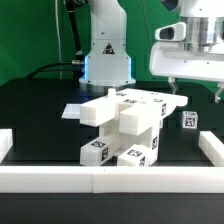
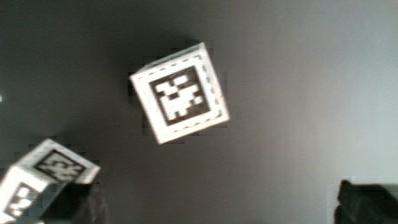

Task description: Assemble chair

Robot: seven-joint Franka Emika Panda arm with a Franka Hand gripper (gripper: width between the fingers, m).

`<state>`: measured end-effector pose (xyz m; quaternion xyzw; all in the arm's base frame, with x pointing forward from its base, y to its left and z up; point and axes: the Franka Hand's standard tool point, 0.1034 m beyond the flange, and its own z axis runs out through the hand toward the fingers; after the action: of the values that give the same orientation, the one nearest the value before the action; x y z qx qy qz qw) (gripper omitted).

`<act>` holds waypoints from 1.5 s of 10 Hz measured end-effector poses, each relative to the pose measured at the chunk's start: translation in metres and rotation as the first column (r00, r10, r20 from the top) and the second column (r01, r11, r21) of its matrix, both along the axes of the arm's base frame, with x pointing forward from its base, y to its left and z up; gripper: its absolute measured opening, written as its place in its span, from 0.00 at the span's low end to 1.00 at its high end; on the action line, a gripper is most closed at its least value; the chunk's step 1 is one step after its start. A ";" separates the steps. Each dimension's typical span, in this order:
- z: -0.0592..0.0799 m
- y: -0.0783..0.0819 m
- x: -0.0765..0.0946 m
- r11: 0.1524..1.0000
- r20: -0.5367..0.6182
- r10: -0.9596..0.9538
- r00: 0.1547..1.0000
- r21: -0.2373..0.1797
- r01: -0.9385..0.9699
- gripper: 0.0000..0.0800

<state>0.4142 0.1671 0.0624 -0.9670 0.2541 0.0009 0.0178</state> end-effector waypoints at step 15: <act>-0.049 0.003 -0.017 0.963 0.047 0.264 0.963 -0.064 -0.261 0.81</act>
Offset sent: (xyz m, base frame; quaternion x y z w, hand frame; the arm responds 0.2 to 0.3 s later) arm 0.0092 0.0022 -0.0178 0.0531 -0.0035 -0.0810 0.9953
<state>0.3969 0.1705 0.0138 -0.9919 0.1231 -0.0305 -0.0030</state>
